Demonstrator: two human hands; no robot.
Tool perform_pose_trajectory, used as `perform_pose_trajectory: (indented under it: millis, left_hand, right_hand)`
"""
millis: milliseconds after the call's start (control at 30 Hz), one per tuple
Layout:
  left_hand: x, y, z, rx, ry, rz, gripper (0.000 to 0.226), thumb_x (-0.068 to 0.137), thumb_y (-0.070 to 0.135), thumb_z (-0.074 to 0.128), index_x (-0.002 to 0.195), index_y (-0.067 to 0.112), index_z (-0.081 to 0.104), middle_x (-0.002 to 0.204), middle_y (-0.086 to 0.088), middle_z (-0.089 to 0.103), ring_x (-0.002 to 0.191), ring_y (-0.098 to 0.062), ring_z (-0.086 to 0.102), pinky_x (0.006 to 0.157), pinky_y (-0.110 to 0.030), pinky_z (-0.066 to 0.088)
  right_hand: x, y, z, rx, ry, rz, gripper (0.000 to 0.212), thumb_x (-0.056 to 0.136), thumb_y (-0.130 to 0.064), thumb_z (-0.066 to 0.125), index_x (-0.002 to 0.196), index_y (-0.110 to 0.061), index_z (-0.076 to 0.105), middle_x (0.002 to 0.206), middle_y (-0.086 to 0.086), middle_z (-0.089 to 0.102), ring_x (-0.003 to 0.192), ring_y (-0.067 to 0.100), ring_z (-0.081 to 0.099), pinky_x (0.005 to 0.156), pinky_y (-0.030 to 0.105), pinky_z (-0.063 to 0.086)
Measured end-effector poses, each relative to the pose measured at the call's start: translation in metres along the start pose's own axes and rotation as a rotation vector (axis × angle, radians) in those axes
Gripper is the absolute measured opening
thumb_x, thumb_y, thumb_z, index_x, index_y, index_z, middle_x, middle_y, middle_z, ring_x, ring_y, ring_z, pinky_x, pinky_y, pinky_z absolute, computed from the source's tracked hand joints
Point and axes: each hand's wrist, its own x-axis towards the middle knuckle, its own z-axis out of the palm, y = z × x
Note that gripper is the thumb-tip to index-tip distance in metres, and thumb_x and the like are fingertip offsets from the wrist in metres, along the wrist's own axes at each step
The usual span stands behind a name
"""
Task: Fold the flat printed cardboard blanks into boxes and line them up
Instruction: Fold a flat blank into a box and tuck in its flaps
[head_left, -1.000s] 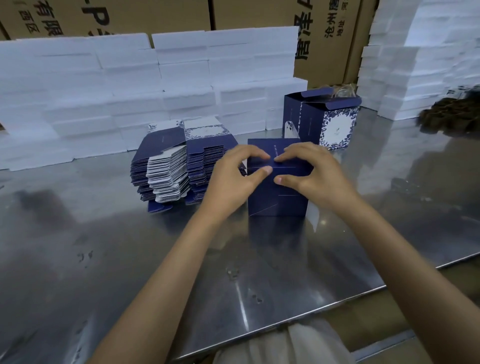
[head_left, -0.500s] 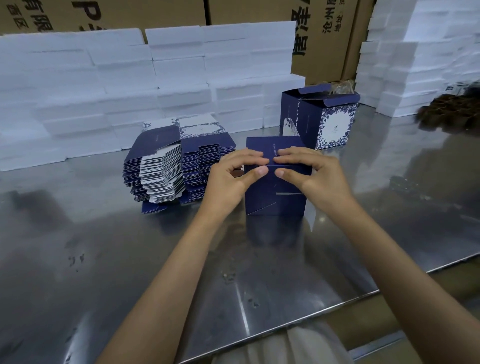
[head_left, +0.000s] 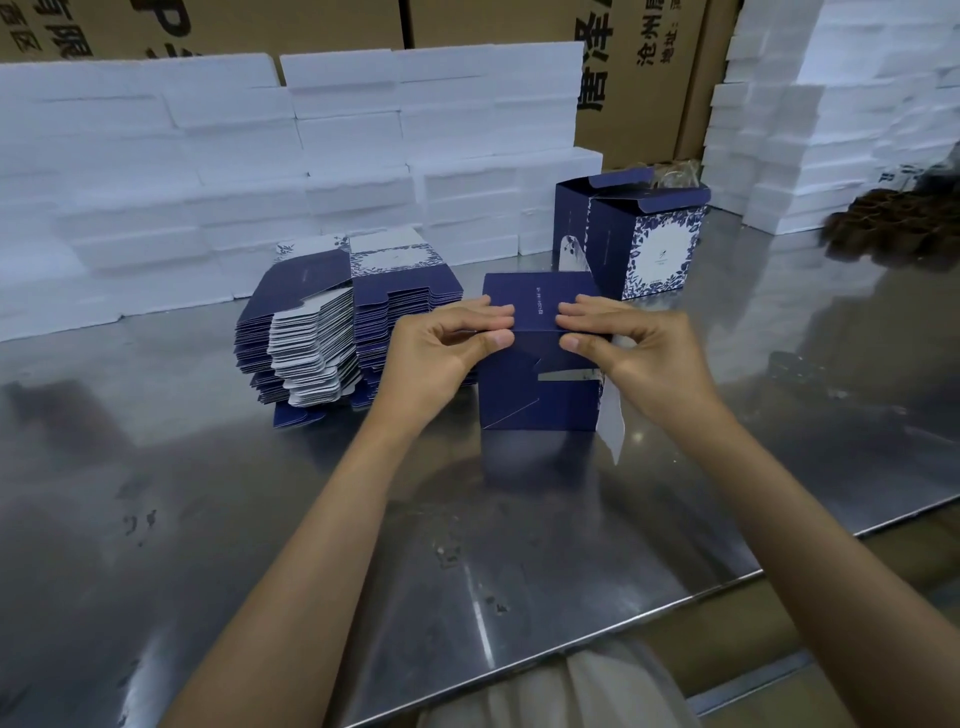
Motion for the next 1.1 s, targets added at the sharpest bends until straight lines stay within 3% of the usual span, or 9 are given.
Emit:
perform_pose_trajectory:
  millis: [133, 333, 400, 467, 600, 700, 800, 967, 1100]
  left_hand:
    - [-0.002, -0.003, -0.006, 0.001, -0.052, 0.002, 0.024, 0.085, 0.001, 0.074, 0.109, 0.006, 0.075, 0.112, 0.001, 0.074, 0.122, -0.002, 0.060, 0.104, -0.018, 0.045]
    - [-0.005, -0.003, -0.005, 0.009, -0.020, 0.008, 0.021, 0.087, 0.003, 0.074, 0.106, 0.010, 0.077, 0.112, 0.004, 0.074, 0.123, -0.001, 0.059, 0.101, -0.016, 0.046]
    - [-0.009, -0.005, -0.004, 0.020, 0.009, 0.010, 0.021, 0.087, 0.005, 0.075, 0.105, 0.014, 0.077, 0.114, 0.006, 0.074, 0.125, -0.002, 0.057, 0.099, -0.018, 0.049]
    - [-0.013, -0.007, 0.003, 0.100, 0.052, 0.041, 0.022, 0.085, 0.008, 0.078, 0.105, 0.015, 0.074, 0.118, 0.008, 0.072, 0.124, -0.003, 0.057, 0.096, -0.027, 0.052]
    - [-0.017, -0.006, 0.021, 0.218, 0.101, 0.121, 0.023, 0.083, 0.009, 0.079, 0.103, 0.015, 0.069, 0.118, 0.008, 0.069, 0.125, -0.006, 0.056, 0.101, -0.037, 0.049]
    - [-0.016, -0.007, 0.023, 0.205, 0.088, 0.109, 0.022, 0.085, 0.009, 0.078, 0.105, 0.013, 0.071, 0.118, 0.009, 0.069, 0.128, 0.000, 0.052, 0.104, -0.032, 0.047]
    - [-0.017, -0.007, 0.018, 0.172, 0.063, 0.084, 0.021, 0.088, 0.008, 0.074, 0.108, 0.013, 0.072, 0.120, 0.011, 0.069, 0.130, 0.004, 0.049, 0.103, -0.026, 0.046]
    - [-0.015, -0.005, 0.017, 0.142, 0.045, 0.057, 0.020, 0.089, 0.006, 0.072, 0.108, 0.013, 0.073, 0.121, 0.009, 0.070, 0.133, 0.001, 0.048, 0.100, -0.020, 0.046]
    - [-0.014, -0.004, 0.017, 0.106, 0.032, 0.038, 0.021, 0.090, 0.004, 0.071, 0.109, 0.011, 0.073, 0.121, 0.006, 0.070, 0.134, -0.002, 0.048, 0.103, -0.025, 0.047]
  right_hand:
    - [0.001, 0.000, -0.006, 0.037, -0.059, 0.014, 0.034, 0.086, -0.001, 0.077, 0.107, -0.027, 0.073, 0.116, -0.005, 0.072, 0.125, 0.002, 0.060, 0.112, 0.022, 0.043]
    - [-0.007, 0.002, -0.011, 0.216, 0.051, 0.079, 0.025, 0.097, -0.005, 0.065, 0.107, -0.025, 0.077, 0.127, -0.003, 0.071, 0.126, 0.002, 0.060, 0.106, 0.021, 0.047]
    - [-0.014, 0.009, -0.017, 0.228, 0.111, 0.155, 0.040, 0.101, 0.003, 0.050, 0.120, -0.026, 0.071, 0.137, -0.003, 0.064, 0.132, 0.005, 0.055, 0.109, 0.034, 0.049]
    - [-0.024, 0.018, -0.018, 0.207, 0.045, 0.245, 0.057, 0.097, 0.008, 0.052, 0.143, -0.026, 0.054, 0.149, -0.005, 0.054, 0.139, 0.007, 0.048, 0.115, 0.043, 0.044]
    - [-0.037, 0.027, -0.004, 0.267, -0.276, 0.279, 0.100, 0.076, -0.012, 0.086, 0.155, -0.037, 0.029, 0.144, -0.022, 0.056, 0.133, 0.000, 0.052, 0.100, 0.023, 0.051]
    - [-0.030, 0.031, 0.008, 0.248, -0.167, 0.279, 0.094, 0.074, -0.023, 0.089, 0.150, -0.037, 0.035, 0.128, -0.030, 0.063, 0.119, -0.005, 0.061, 0.089, 0.015, 0.054]
    - [-0.024, 0.035, 0.023, 0.204, -0.002, 0.259, 0.069, 0.081, -0.023, 0.085, 0.137, -0.039, 0.047, 0.119, -0.026, 0.069, 0.109, -0.007, 0.065, 0.081, 0.012, 0.054]
    - [-0.021, 0.045, 0.039, 0.096, 0.125, 0.258, 0.060, 0.088, -0.028, 0.080, 0.141, -0.027, 0.051, 0.124, -0.017, 0.066, 0.109, -0.005, 0.065, 0.089, 0.018, 0.054]
    - [-0.021, 0.049, 0.044, 0.008, 0.208, 0.258, 0.053, 0.089, -0.031, 0.078, 0.136, -0.026, 0.056, 0.111, -0.022, 0.067, 0.099, -0.011, 0.064, 0.081, 0.012, 0.051]
